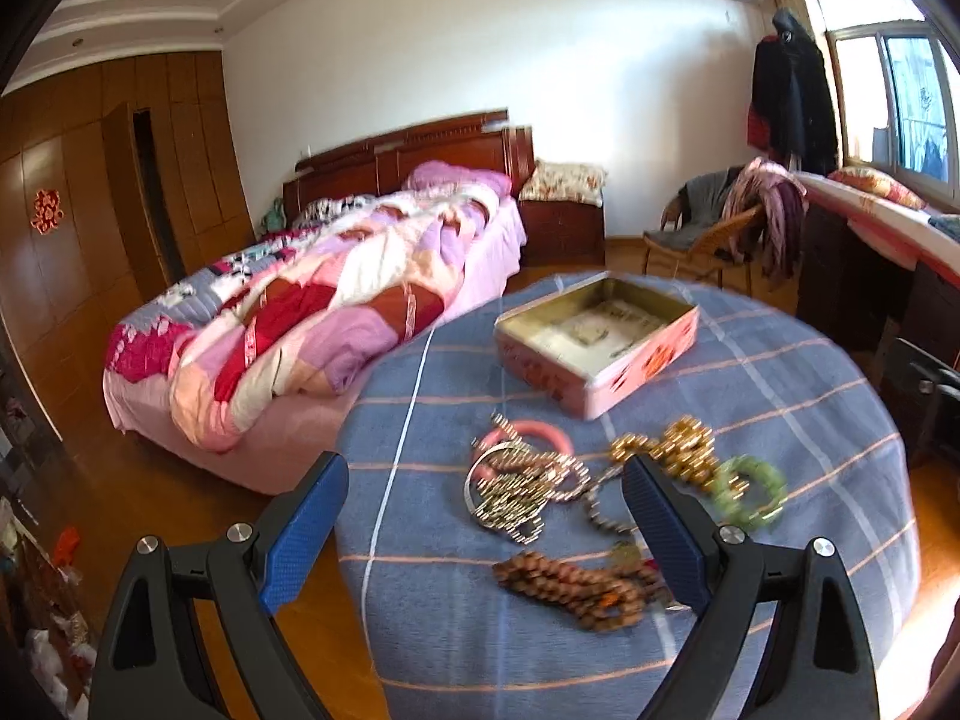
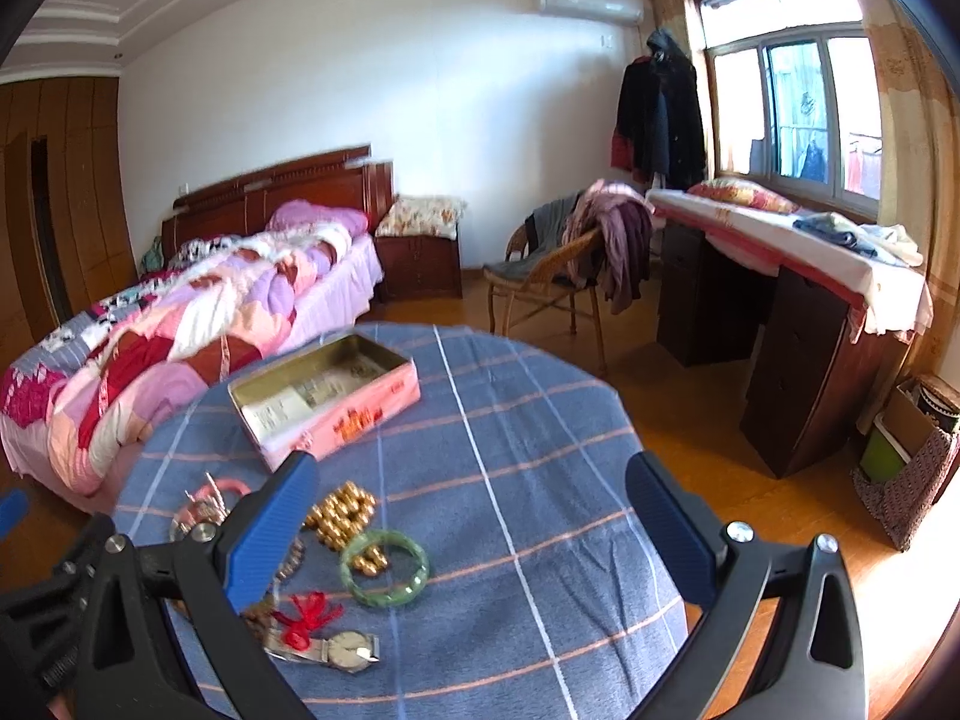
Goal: Organize jewelry
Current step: 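Grasp the brown wooden bead bracelet with the left gripper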
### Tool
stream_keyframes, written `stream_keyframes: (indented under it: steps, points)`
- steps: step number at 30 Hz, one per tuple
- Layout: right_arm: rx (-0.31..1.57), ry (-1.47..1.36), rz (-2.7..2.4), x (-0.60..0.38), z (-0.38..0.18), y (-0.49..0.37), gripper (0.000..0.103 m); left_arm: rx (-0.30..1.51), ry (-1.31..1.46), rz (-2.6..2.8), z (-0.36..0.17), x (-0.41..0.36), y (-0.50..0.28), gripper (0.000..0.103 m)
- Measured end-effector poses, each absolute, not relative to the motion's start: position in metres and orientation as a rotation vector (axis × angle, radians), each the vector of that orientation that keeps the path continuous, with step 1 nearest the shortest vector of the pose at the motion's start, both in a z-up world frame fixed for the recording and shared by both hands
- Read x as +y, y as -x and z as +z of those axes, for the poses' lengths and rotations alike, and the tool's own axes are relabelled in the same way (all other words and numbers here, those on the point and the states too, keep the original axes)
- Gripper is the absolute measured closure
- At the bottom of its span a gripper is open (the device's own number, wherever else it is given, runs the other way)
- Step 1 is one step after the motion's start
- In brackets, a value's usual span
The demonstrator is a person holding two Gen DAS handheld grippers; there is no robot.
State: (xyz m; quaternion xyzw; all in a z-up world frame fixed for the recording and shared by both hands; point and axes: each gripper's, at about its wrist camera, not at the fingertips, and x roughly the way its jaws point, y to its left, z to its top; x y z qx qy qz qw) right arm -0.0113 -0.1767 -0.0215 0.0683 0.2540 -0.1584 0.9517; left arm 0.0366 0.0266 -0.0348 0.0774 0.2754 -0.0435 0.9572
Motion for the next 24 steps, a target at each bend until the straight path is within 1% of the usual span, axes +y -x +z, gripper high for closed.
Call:
stream_keyframes:
  steps: [3,4,5,7,13,16,20,21,22,23,24]
  points:
    - [0.572,-0.152,-0.283,-0.183,-0.041,0.004,0.001,0.633,-0.117,-0.082,-0.055,0.042,-0.052,0.011]
    - [0.588,-0.154,-0.271,-0.184,-0.047,0.002,0.008,0.652,-0.105,-0.085,-0.059,0.044,-0.055,0.011]
    - [0.608,-0.155,-0.257,-0.185,-0.053,0.000,0.017,0.679,-0.086,-0.103,-0.067,0.047,-0.059,0.011]
    - [0.644,-0.159,-0.233,-0.187,-0.062,-0.005,0.025,0.712,-0.071,-0.174,-0.079,0.047,-0.059,0.011]
    - [0.704,-0.179,-0.161,-0.191,-0.081,-0.011,0.025,0.776,-0.078,-0.347,-0.098,0.028,-0.056,0.011]
    - [0.726,-0.178,-0.147,-0.191,-0.085,-0.013,0.025,0.807,-0.128,-0.353,-0.109,0.014,-0.060,0.011]
    - [0.740,-0.175,-0.151,-0.196,-0.090,-0.016,0.025,0.881,-0.116,-0.321,-0.127,0.011,-0.071,0.011]
    - [0.743,-0.181,-0.149,-0.198,-0.091,-0.017,0.025,0.866,-0.125,-0.310,-0.128,0.009,-0.071,0.012]
    - [0.748,-0.192,-0.147,-0.200,-0.092,-0.017,0.025,0.858,-0.148,-0.302,-0.128,0.008,-0.070,0.023]
    - [0.753,-0.200,-0.146,-0.202,-0.093,-0.018,0.025,0.835,-0.187,-0.290,-0.128,0.004,-0.069,0.037]
    - [0.755,-0.203,-0.147,-0.202,-0.094,-0.020,0.025,0.835,-0.182,-0.310,-0.127,0.004,-0.070,0.044]
